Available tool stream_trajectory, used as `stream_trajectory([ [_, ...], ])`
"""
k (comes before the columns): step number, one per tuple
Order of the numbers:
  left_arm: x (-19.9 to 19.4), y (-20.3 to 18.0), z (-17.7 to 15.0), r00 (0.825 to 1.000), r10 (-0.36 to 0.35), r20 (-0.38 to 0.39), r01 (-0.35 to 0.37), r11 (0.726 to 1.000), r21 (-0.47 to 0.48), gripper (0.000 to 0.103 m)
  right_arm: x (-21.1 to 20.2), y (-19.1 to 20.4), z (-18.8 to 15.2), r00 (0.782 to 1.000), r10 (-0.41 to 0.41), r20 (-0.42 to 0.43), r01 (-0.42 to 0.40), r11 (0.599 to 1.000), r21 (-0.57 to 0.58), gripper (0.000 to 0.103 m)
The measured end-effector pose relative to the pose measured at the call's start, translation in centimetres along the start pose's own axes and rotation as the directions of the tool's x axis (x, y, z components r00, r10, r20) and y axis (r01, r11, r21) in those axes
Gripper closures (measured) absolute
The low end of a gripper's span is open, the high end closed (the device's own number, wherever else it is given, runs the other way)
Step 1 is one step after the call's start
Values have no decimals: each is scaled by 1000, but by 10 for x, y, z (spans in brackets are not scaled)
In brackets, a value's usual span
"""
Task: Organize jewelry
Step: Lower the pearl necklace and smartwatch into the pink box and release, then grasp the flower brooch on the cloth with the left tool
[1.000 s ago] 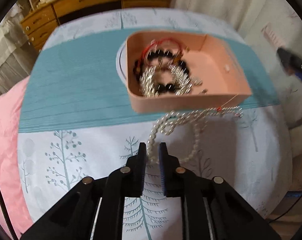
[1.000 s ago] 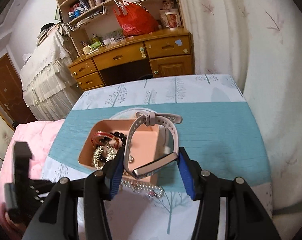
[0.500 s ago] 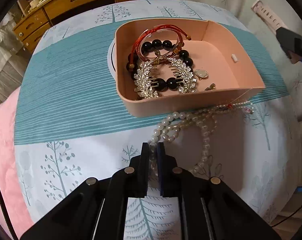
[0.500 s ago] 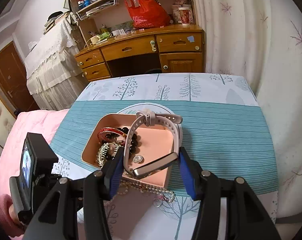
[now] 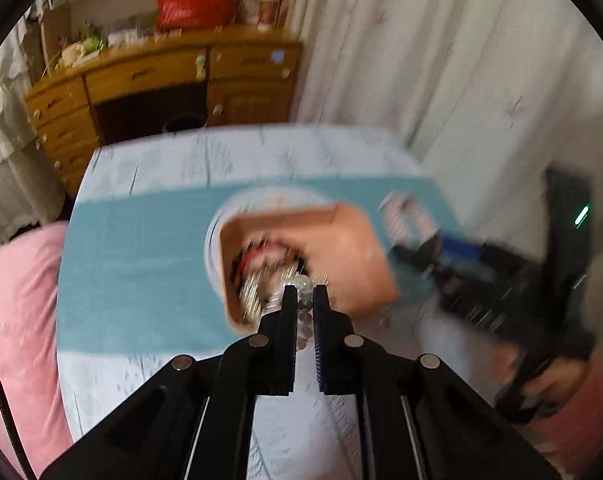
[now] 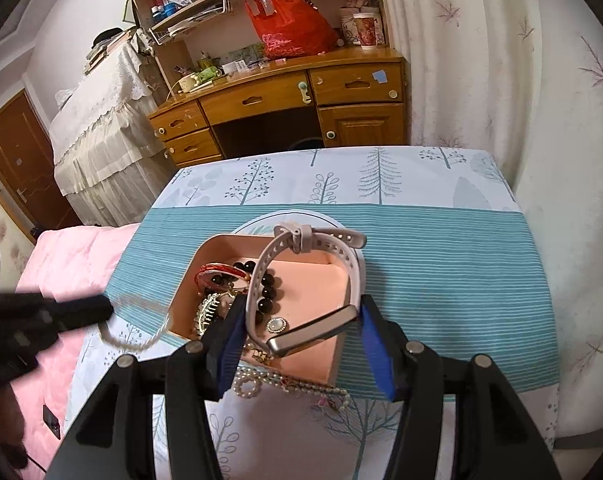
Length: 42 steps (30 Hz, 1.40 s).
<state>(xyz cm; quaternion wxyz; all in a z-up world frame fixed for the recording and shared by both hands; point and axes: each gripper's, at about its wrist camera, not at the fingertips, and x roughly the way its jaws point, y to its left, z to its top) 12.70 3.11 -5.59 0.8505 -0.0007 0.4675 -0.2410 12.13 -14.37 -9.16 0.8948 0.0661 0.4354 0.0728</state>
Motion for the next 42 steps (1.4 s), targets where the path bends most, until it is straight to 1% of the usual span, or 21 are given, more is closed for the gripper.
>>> stream_trajectory([
  [3,-6,-5,18,997,-43,66,43,999,11,98,4,4,0,1000,9,-4,-9,1000,-7,47],
  [4,-4,-5,23,996,-42,82,41,999,13,98,6,5,0,1000,17,-4,-17,1000,-7,46],
  [5,2,-5,25,996,-17,83,16,1000,10,95,9,6,-1,1000,23,-7,-23,1000,-5,44],
  [6,11,-5,26,998,16,60,-16,1000,5,89,12,6,-2,999,30,-20,-30,1000,0,40],
  [7,19,-5,29,999,39,28,-39,999,2,70,17,6,-3,999,28,-44,-28,1000,7,40],
  [8,29,-4,28,998,62,-17,-62,998,-3,57,22,5,-5,997,16,-75,-15,1000,16,40],
  [9,39,-2,26,996,63,-58,-64,998,-11,57,26,4,-7,995,8,-101,-6,1000,24,40],
  [12,47,-3,19,995,45,-93,-47,999,-13,51,24,1,-12,994,11,-113,-9,1000,26,40],
  [14,45,-3,14,994,51,-99,-51,999,3,37,18,-1,-14,995,6,-96,-4,1000,15,40],
  [15,44,-3,12,993,61,-97,-59,998,15,34,16,-2,-16,996,0,-90,2,1000,12,40],
  [18,42,-2,6,988,109,-106,-107,994,28,33,10,-8,-20,997,-23,-80,23,1000,9,40],
  [22,48,10,-6,973,158,-169,-160,987,3,32,1,-13,-31,997,-53,-58,52,998,-18,40],
  [25,54,21,-22,950,203,-236,-214,977,-19,29,-4,-12,-43,995,-91,-51,87,993,-73,40],
  [26,57,25,-29,939,226,-260,-241,970,-25,29,-6,-10,-48,994,-103,-43,99,990,-98,40],
  [29,63,34,-49,916,246,-316,-272,961,-42,27,-9,-4,-62,993,-114,-43,106,982,-156,40],
  [31,66,39,-65,905,241,-350,-279,958,-62,26,-7,0,-72,992,-101,-70,89,983,-163,54],
  [32,66,41,-70,902,239,-361,-281,957,-69,26,-3,1,-77,991,-96,-91,81,985,-151,58],
  [34,68,43,-84,896,229,-381,-282,955,-88,26,3,4,-85,989,-85,-122,71,991,-118,73],
  [36,69,45,-95,890,237,-389,-298,949,-105,26,8,5,-92,988,-80,-134,70,994,-80,81],
  [39,74,44,-105,871,290,-396,-346,935,-77,26,19,8,-98,985,-99,-138,96,995,-27,89],
  [42,80,41,-112,862,310,-402,-361,931,-56,26,29,12,-100,980,-142,-142,139,990,-32,91],
])
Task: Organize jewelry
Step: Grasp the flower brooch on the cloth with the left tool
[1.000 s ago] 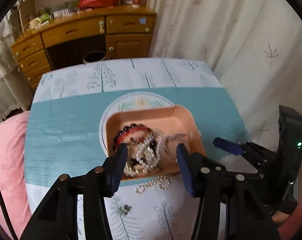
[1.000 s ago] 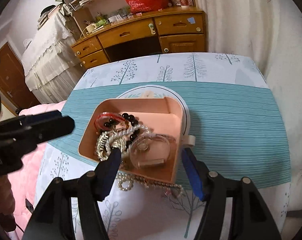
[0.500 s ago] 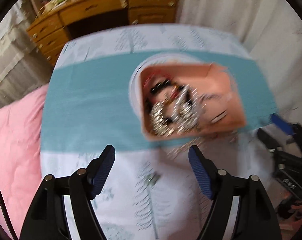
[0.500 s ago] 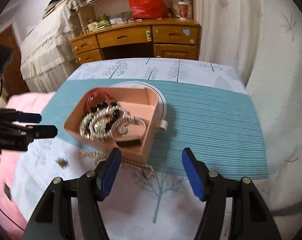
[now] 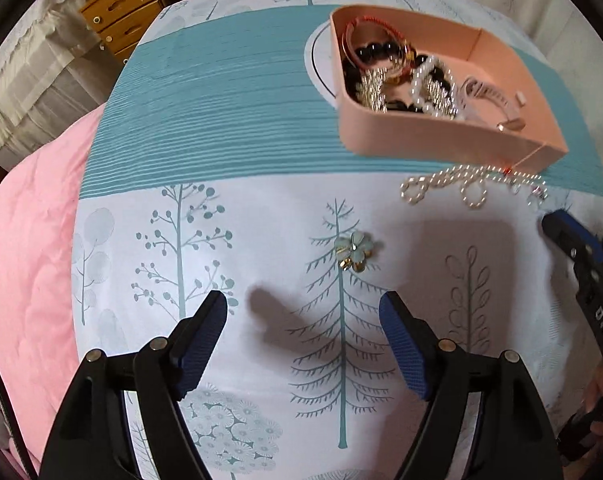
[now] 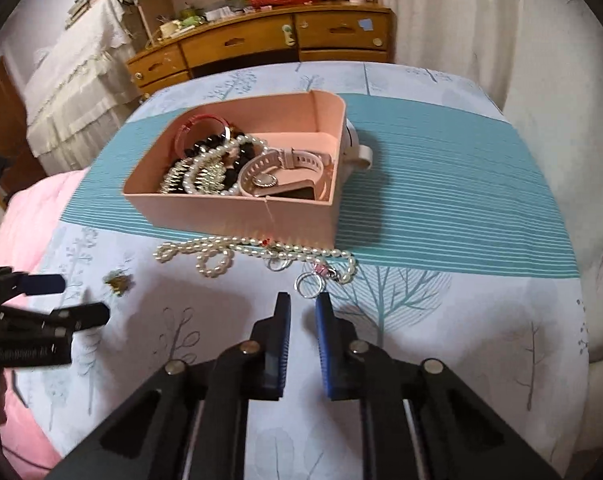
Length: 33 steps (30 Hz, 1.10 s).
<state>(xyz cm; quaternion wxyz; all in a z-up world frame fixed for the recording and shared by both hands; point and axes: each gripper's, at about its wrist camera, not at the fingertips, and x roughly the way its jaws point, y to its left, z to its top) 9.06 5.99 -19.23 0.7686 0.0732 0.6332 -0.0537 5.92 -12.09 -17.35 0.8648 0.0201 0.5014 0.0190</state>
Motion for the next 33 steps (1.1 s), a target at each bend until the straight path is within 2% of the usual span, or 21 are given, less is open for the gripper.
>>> stream_trajectory([
  [4,3,-4,-6,997,-71,42,72,997,-8,26,10,4,0,999,-50,-10,50,999,-18,91],
  [7,2,-8,-11,993,-63,96,62,998,18,26,12,3,0,998,-56,-10,56,998,-27,91],
  [12,4,-16,-12,988,-70,138,65,997,42,28,15,7,4,998,-68,-1,68,996,-62,90],
  [14,4,-20,-11,983,-80,165,73,996,46,35,17,8,5,997,-72,3,72,995,-65,90],
  [18,3,-26,-9,975,-80,205,67,995,69,42,21,12,10,996,-83,12,83,993,-86,90],
  [22,0,-25,-11,970,-106,221,93,993,73,53,24,12,14,996,-83,15,84,994,-76,87],
  [24,-2,-24,-11,966,-112,233,97,993,73,65,25,13,15,996,-89,18,90,993,-74,86],
  [25,-3,-23,-12,963,-116,244,100,992,77,83,25,14,15,996,-91,19,92,993,-71,86],
  [30,-2,-13,-12,957,-159,241,143,986,82,85,25,15,14,995,-94,23,95,994,-60,86],
  [33,-3,-10,-12,960,-171,220,154,984,93,85,25,15,15,995,-95,22,96,994,-48,88],
])
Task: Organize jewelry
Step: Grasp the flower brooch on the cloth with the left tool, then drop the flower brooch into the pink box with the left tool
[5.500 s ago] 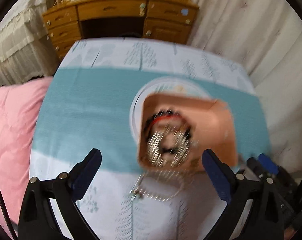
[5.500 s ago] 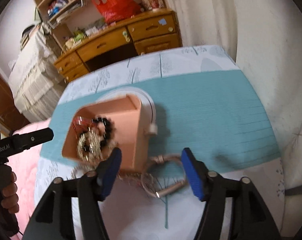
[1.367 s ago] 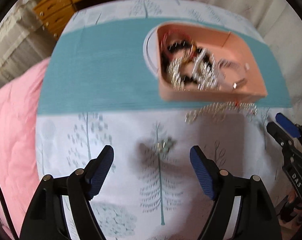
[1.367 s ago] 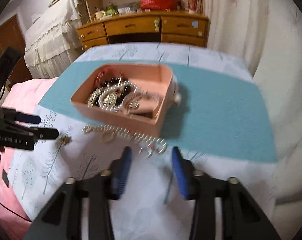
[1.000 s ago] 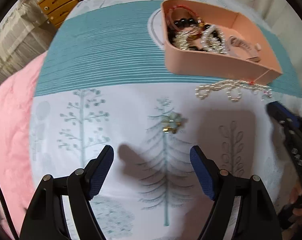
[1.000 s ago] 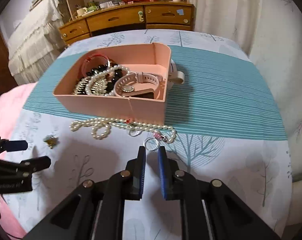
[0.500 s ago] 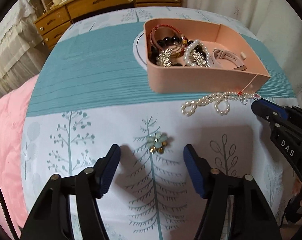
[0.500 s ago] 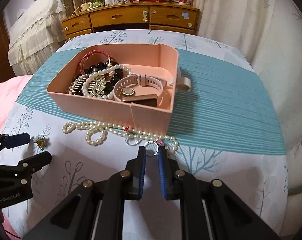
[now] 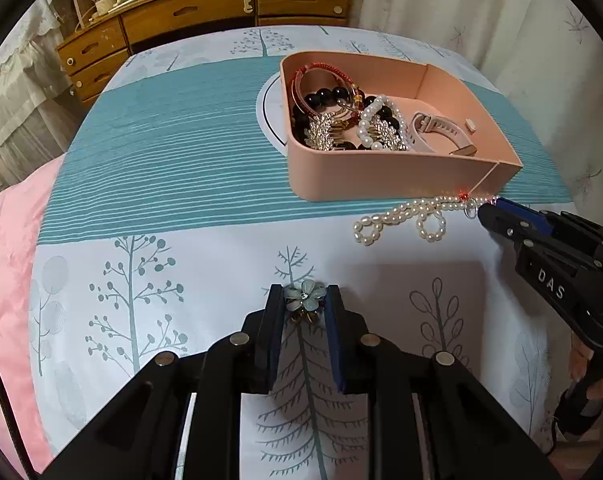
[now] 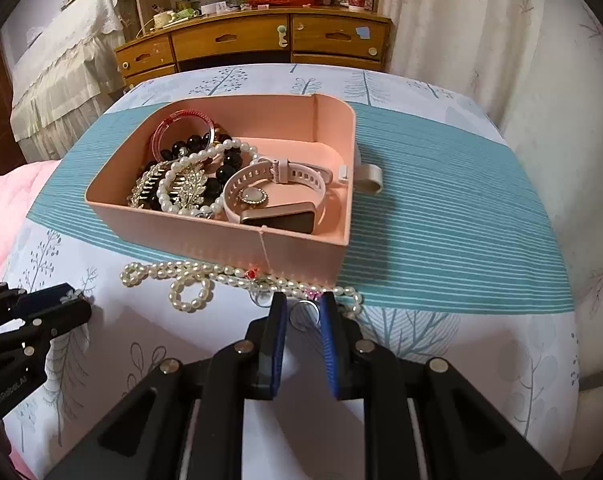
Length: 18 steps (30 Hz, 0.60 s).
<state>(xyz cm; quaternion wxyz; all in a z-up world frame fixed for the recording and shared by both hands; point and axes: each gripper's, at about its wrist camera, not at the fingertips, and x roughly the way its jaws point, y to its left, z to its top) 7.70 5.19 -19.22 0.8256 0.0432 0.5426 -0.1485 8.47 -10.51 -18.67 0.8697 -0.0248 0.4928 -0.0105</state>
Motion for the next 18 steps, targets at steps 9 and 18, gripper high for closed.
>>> stream_trajectory([
  [9,-34,1,23,999,-33,-25,36,993,110,85,-3,-1,3,996,30,-79,-24,997,72,97],
  [18,-79,-5,89,996,-69,57,59,984,167,85,-38,2,14,980,189,-60,-178,971,158,97],
])
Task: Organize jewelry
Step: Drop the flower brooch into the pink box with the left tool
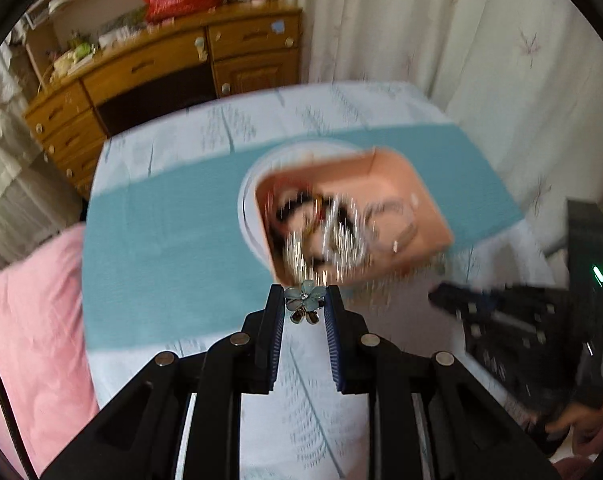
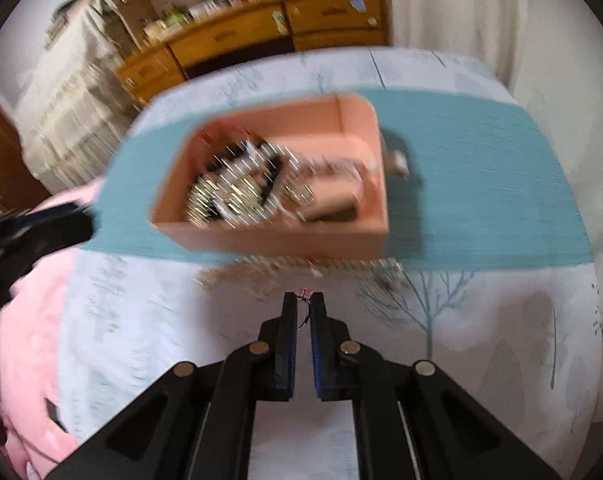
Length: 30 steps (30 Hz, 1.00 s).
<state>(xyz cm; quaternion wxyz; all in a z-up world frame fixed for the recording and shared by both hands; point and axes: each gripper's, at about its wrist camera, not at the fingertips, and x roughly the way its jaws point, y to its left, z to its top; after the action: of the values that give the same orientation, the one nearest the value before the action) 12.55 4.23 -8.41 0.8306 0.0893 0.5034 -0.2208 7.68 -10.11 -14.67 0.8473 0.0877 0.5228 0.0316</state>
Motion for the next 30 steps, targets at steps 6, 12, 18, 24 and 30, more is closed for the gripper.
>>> stream_trajectory([
  [6,2,-1,44,997,-15,74,18,999,-43,85,-43,17,28,986,64,153,-47,993,-110,97],
  [12,3,-12,64,986,-47,159,62,994,-92,85,-67,21,56,965,47,260,13,974,-225,97],
  [18,6,-22,73,987,-21,159,44,989,-145,27,-57,14,65,976,-11,217,75,953,-293,89],
  [24,1,-19,63,987,65,148,-34,979,-199,25,-62,-2,59,981,25,190,39,945,-326,86],
  [30,29,-14,9,997,76,31,-63,954,-295,24,-54,-17,41,989,54,136,-4,937,-348,84],
])
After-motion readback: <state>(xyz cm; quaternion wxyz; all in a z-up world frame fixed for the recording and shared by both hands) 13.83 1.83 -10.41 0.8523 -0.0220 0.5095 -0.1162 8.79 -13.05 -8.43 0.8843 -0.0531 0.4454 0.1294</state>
